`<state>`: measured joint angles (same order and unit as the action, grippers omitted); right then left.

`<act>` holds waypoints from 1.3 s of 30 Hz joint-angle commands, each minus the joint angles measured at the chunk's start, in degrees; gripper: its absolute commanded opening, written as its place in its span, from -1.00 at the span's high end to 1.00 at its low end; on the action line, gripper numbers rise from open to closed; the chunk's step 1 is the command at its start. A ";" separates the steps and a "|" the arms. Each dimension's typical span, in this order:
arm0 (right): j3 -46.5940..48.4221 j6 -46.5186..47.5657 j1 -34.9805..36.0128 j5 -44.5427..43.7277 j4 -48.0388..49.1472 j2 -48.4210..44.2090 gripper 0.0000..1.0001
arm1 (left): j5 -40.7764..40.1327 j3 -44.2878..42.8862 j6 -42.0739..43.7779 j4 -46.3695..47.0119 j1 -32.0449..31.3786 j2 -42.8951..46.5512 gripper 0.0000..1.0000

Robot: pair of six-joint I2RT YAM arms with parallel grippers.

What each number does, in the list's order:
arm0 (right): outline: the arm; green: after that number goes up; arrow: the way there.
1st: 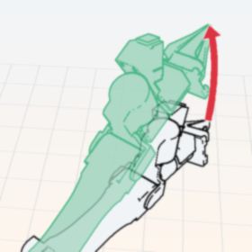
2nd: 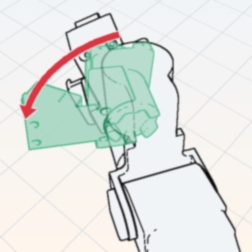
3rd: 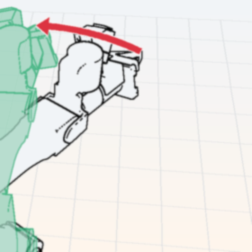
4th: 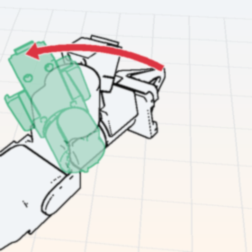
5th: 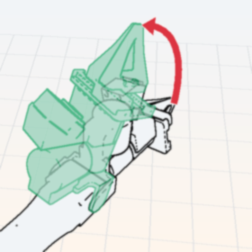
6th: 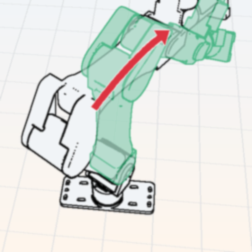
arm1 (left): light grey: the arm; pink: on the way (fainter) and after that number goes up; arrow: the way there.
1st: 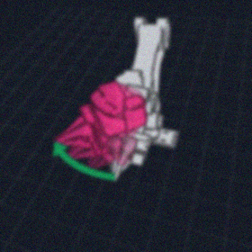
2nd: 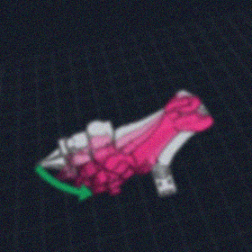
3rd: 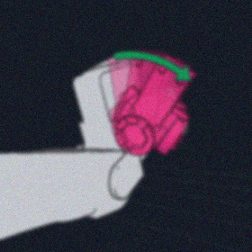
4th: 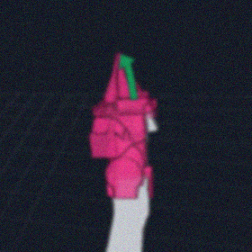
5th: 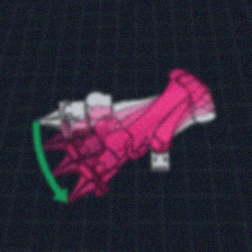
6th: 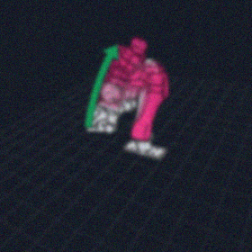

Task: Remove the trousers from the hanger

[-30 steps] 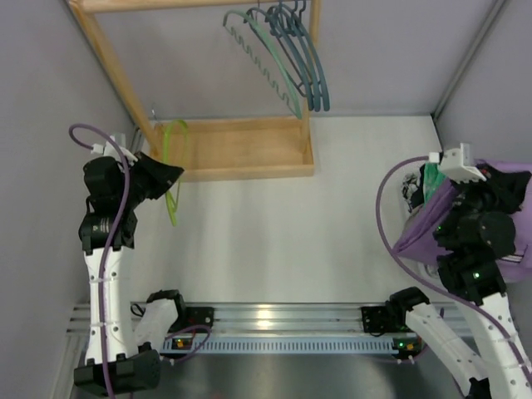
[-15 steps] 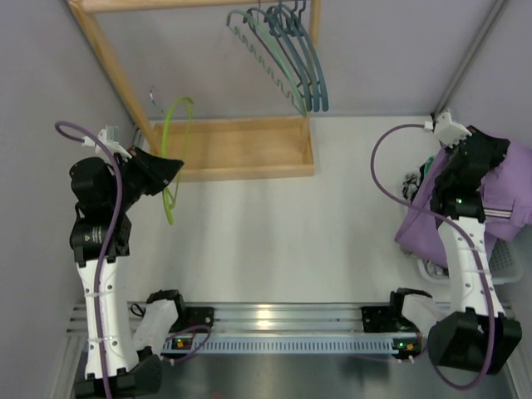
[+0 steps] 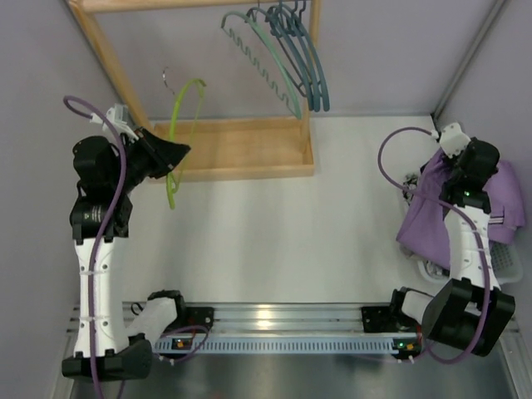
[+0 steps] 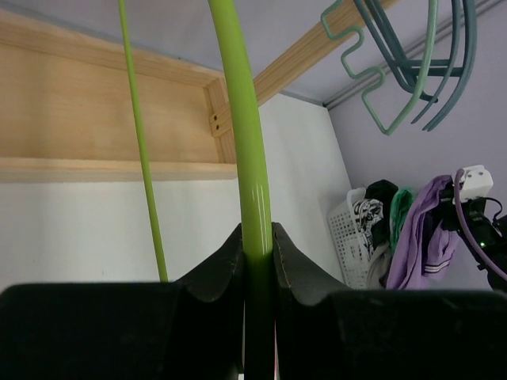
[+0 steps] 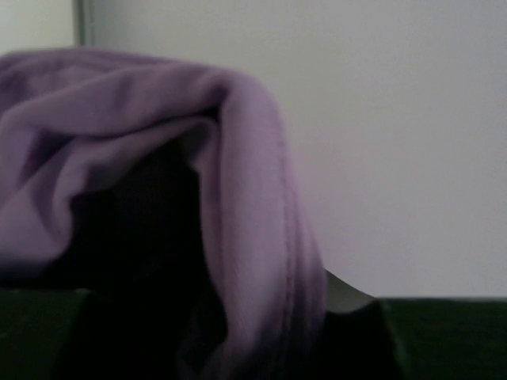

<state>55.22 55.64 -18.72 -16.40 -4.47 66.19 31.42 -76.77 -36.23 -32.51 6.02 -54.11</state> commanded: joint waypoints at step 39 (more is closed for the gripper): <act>42.69 -26.63 -3.69 22.73 -49.23 -6.69 -0.99 | -33.18 -46.27 18.47 8.69 -24.92 -40.98 1.00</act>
<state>96.18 31.48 -21.87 4.47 -52.36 61.10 -1.21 -119.81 -18.65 -29.91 -18.55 -94.89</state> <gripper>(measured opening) 0.993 0.190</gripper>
